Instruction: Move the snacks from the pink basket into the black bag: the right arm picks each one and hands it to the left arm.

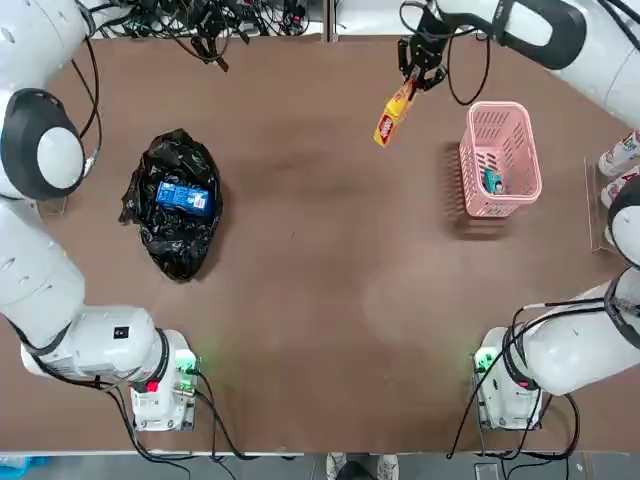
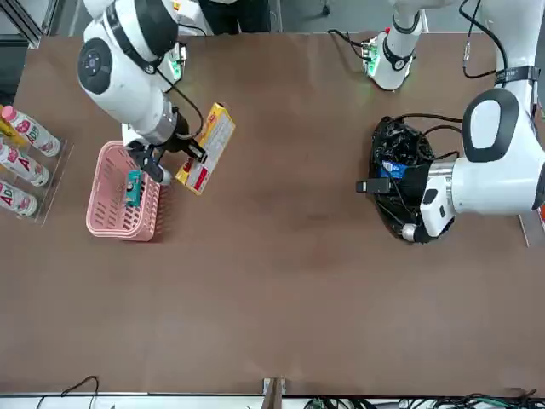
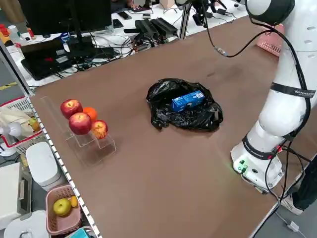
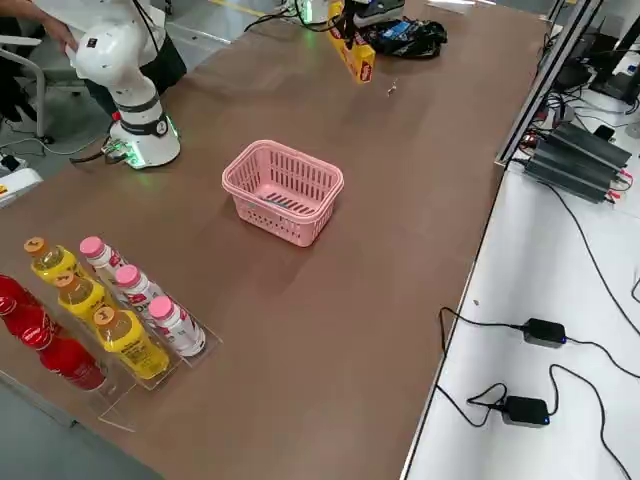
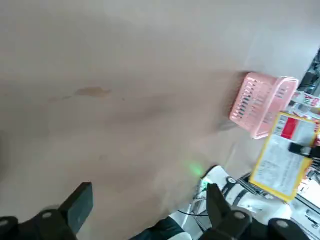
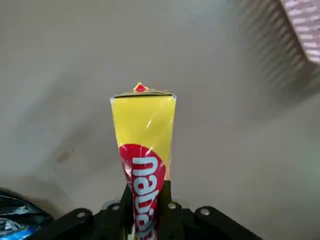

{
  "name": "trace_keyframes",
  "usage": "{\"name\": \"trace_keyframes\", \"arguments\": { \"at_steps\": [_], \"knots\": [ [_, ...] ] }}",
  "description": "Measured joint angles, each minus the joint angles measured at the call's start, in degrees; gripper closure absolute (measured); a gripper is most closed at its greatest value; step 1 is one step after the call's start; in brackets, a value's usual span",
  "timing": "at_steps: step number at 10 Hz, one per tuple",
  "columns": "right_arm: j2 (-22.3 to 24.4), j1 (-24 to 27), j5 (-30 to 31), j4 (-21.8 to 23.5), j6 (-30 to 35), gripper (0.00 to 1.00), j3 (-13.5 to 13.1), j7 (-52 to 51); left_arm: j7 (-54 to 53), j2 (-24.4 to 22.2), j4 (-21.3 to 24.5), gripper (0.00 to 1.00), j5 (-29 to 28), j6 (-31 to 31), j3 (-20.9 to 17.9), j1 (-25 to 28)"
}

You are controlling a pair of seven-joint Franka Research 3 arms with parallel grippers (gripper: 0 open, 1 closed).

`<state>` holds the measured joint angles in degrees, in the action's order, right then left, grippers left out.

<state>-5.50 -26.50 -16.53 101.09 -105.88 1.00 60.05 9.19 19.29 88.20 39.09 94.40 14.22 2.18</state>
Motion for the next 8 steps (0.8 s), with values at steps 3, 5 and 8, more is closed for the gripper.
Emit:
{"name": "trace_keyframes", "arguments": {
  "at_steps": [3,5,8],
  "knots": [
    [-5.5,-3.0,-0.1,-5.5,-2.5,0.77,0.0,6.9,3.2,-0.6,-0.8,0.04,1.2,-0.1,1.2,0.0],
    [-8.4,-4.7,-0.1,-8.5,-3.8,0.77,0.0,11.2,9.5,-2.5,-0.8,0.04,0.1,-3.1,1.2,0.0],
    [-12.4,-6.9,-0.2,-13.2,-4.8,0.77,0.0,17.3,26.4,-4.9,-0.5,0.04,-2.2,-8.5,1.2,0.4]
  ]
}}
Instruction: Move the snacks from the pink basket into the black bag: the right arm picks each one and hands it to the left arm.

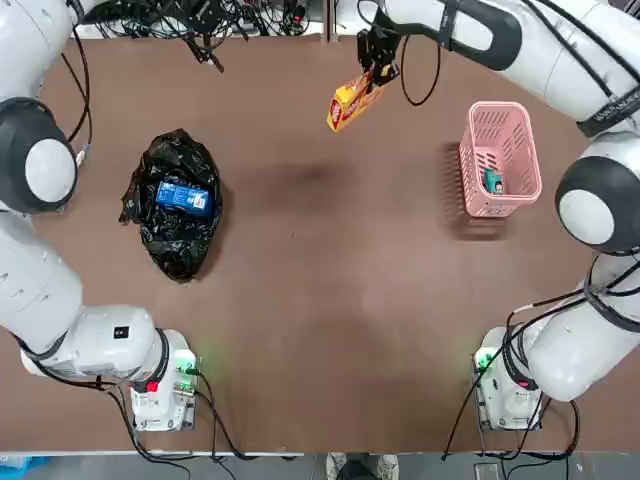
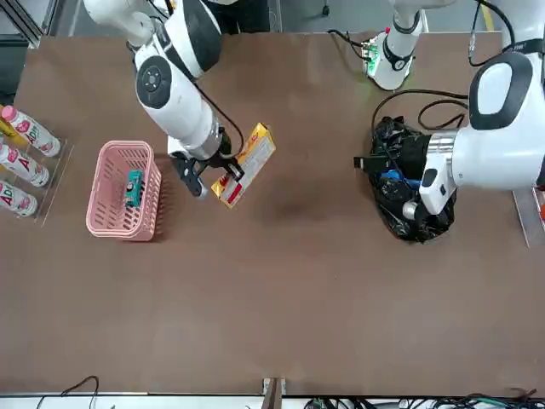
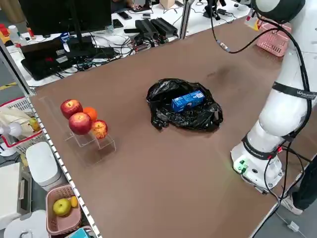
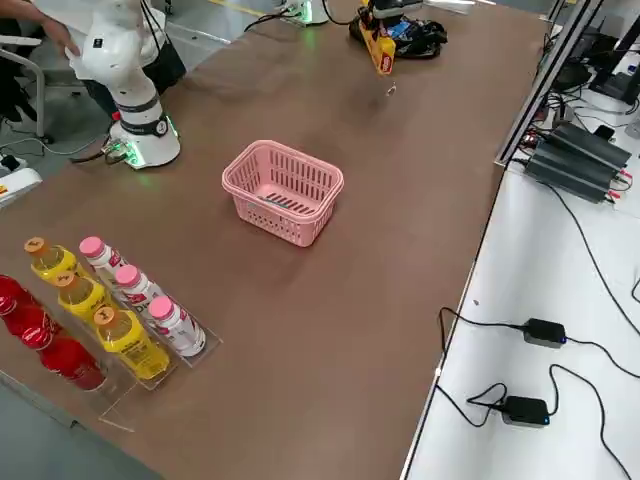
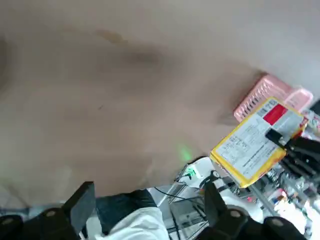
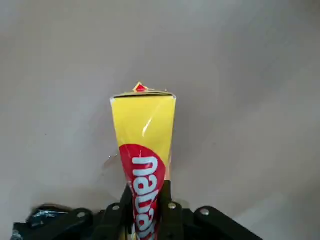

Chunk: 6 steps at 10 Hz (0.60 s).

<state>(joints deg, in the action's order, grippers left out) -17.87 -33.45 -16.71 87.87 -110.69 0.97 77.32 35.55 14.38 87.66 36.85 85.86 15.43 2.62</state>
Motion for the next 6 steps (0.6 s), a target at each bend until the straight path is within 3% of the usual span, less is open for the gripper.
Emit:
{"name": "trace_keyframes", "arguments": {
  "at_steps": [2,4,6],
  "knots": [
    [-2.4,-2.3,0.0,-2.7,-1.3,0.77,0.0,4.5,12.7,-1.2,0.4,0.03,-0.1,-0.2,0.0,0.2],
    [-4.9,-4.3,0.0,-5.9,-1.8,0.77,0.0,9.1,16.6,-1.6,2.1,0.03,-0.1,2.0,0.0,0.2],
    [-7.2,-5.8,0.0,-9.0,-2.7,0.77,0.0,13.3,18.5,-3.0,6.9,0.03,1.3,7.8,0.1,0.1]
  ]
}}
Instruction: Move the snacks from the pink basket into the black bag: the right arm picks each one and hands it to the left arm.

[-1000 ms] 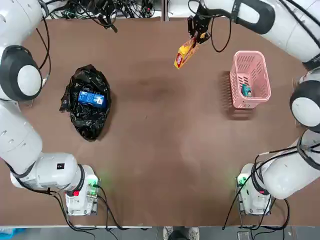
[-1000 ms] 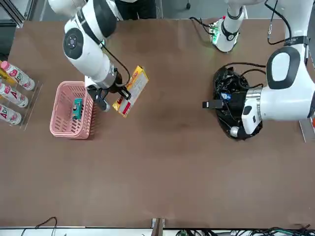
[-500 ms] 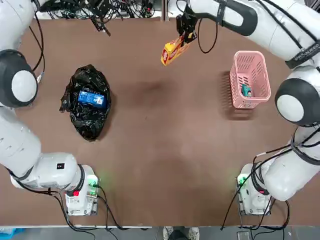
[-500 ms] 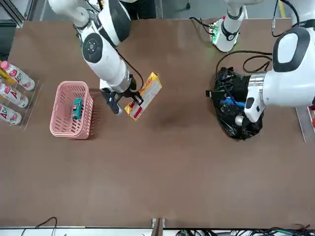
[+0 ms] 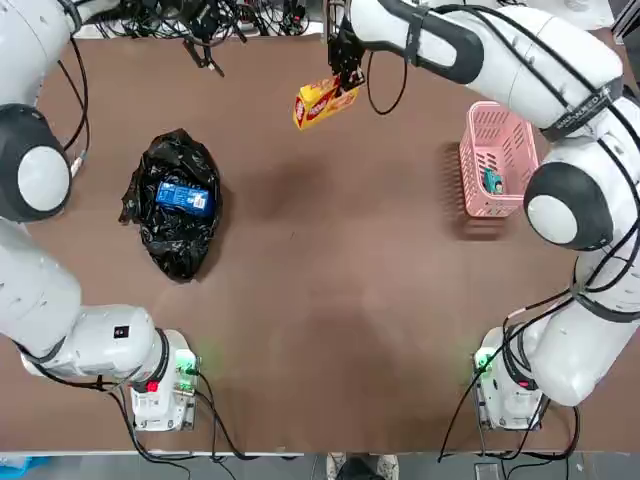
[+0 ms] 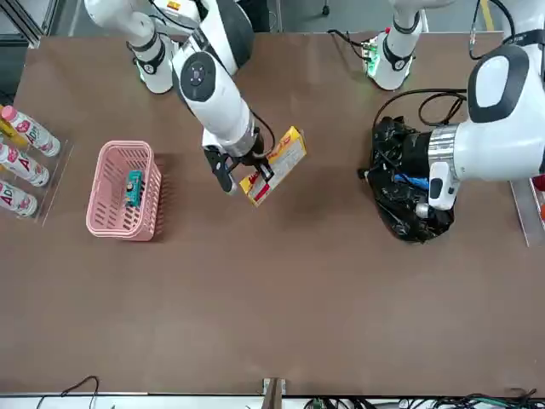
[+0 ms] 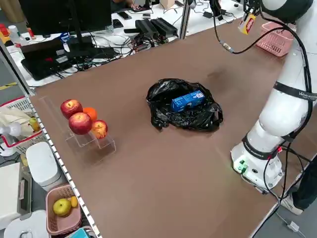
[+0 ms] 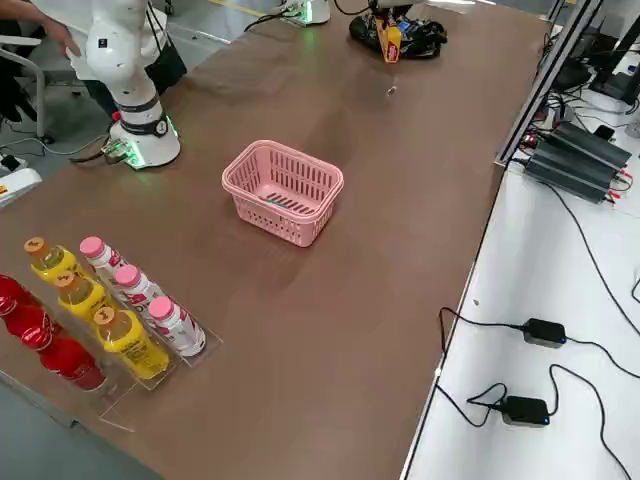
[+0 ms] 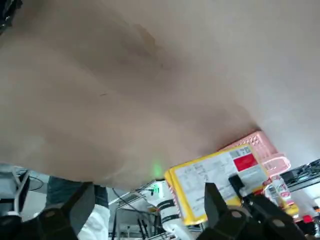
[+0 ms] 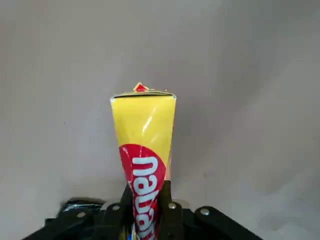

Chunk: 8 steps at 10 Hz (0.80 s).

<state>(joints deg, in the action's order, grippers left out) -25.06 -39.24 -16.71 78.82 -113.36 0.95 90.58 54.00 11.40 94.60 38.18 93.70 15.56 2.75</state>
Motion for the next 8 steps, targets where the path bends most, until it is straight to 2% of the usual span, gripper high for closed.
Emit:
{"name": "trace_keyframes", "arguments": {
  "at_steps": [3,4,6,8],
  "knots": [
    [-2.2,-2.9,0.0,-1.8,-4.2,0.77,0.0,6.1,5.6,-8.6,11.9,0.03,6.7,11.2,0.1,0.0],
    [-3.0,-3.9,0.0,-2.2,-5.0,0.77,0.0,7.7,8.1,-11.6,15.0,0.03,8.2,13.0,0.1,0.0],
    [-4.6,-5.2,0.0,-3.9,-6.2,0.77,0.0,10.5,12.6,-14.7,18.6,0.03,8.8,14.9,1.1,-0.1],
    [-6.6,-6.0,0.0,-6.3,-6.6,0.77,0.0,13.1,13.4,-17.9,25.3,0.03,9.1,18.5,2.9,-0.2]
  ]
}}
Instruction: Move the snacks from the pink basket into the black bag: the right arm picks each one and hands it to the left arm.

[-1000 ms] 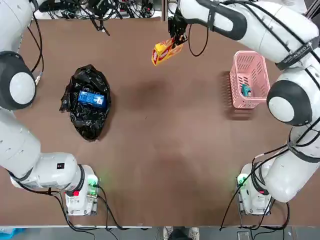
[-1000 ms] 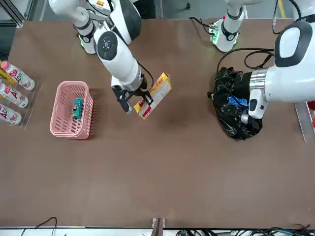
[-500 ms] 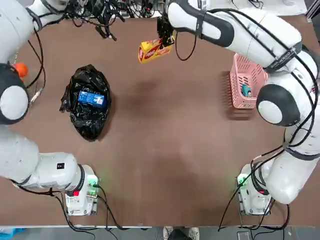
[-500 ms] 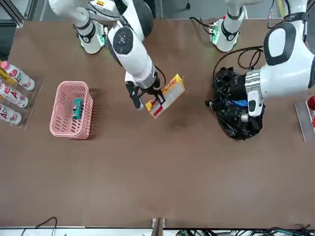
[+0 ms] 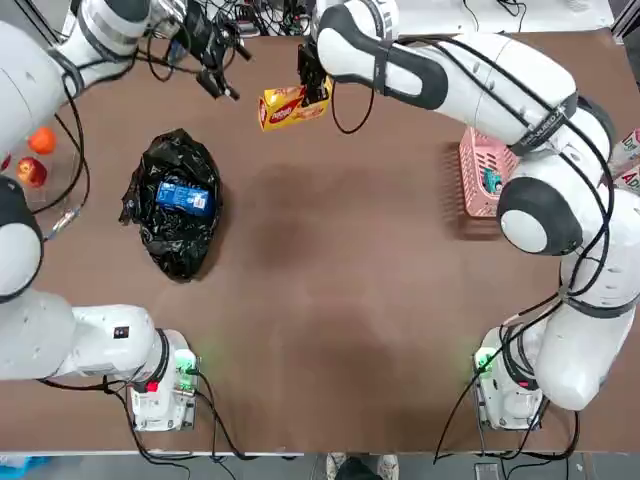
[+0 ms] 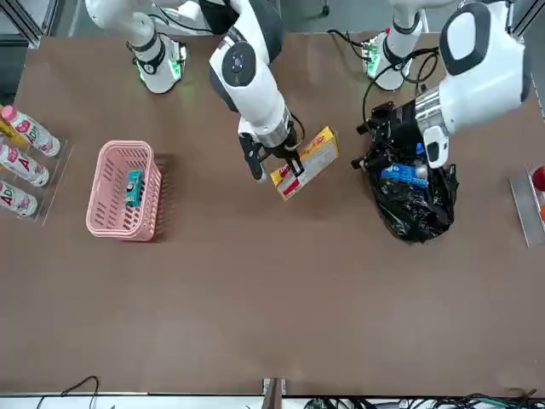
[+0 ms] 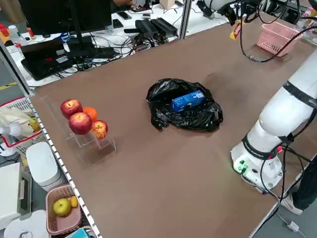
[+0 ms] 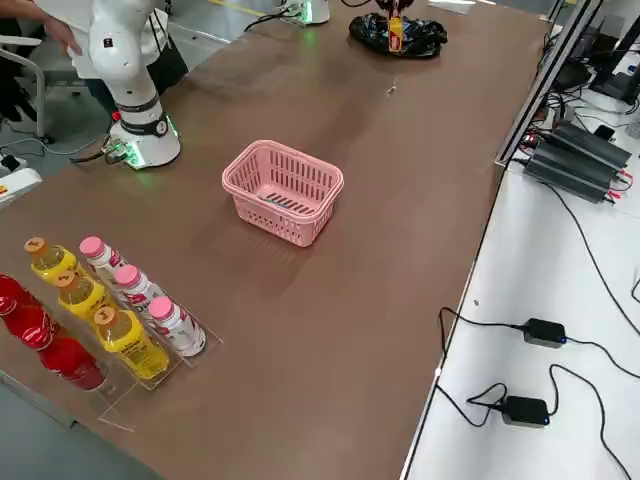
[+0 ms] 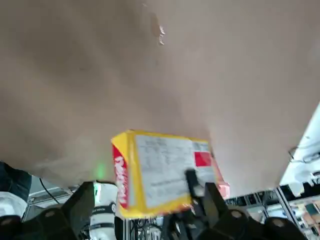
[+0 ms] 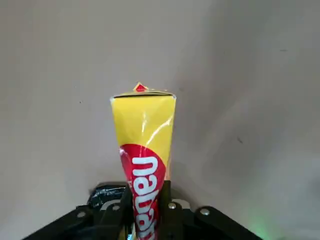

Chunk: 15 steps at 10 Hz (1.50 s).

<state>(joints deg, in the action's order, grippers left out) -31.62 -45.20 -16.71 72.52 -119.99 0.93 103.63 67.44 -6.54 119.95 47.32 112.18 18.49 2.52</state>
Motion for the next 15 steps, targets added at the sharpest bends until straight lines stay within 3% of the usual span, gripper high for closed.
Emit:
{"name": "trace_keyframes", "arguments": {
  "at_steps": [2,4,7,12,15],
  "knots": [
    [-1.3,-0.7,0.0,-1.7,-0.1,0.77,0.0,1.5,0.0,-4.4,5.9,0.03,0.3,0.6,0.0,0.2],
    [-1.6,-1.1,0.0,-2.4,-0.1,0.77,0.0,2.0,0.0,-7.4,8.8,0.03,0.5,0.6,-0.1,0.4],
    [-1.6,-1.2,0.0,-2.6,-0.1,0.77,0.0,2.1,0.0,-7.8,9.7,0.04,3.0,1.5,0.3,0.3],
    [-1.7,-1.7,0.0,-3.0,-0.1,0.77,0.0,2.8,2.5,-7.8,11.6,0.05,7.1,8.3,3.6,0.1],
    [-1.7,-1.8,0.0,-3.0,-0.1,0.77,0.0,2.8,5.1,-7.7,11.6,0.12,7.6,11.0,4.2,0.1]
  ]
}}
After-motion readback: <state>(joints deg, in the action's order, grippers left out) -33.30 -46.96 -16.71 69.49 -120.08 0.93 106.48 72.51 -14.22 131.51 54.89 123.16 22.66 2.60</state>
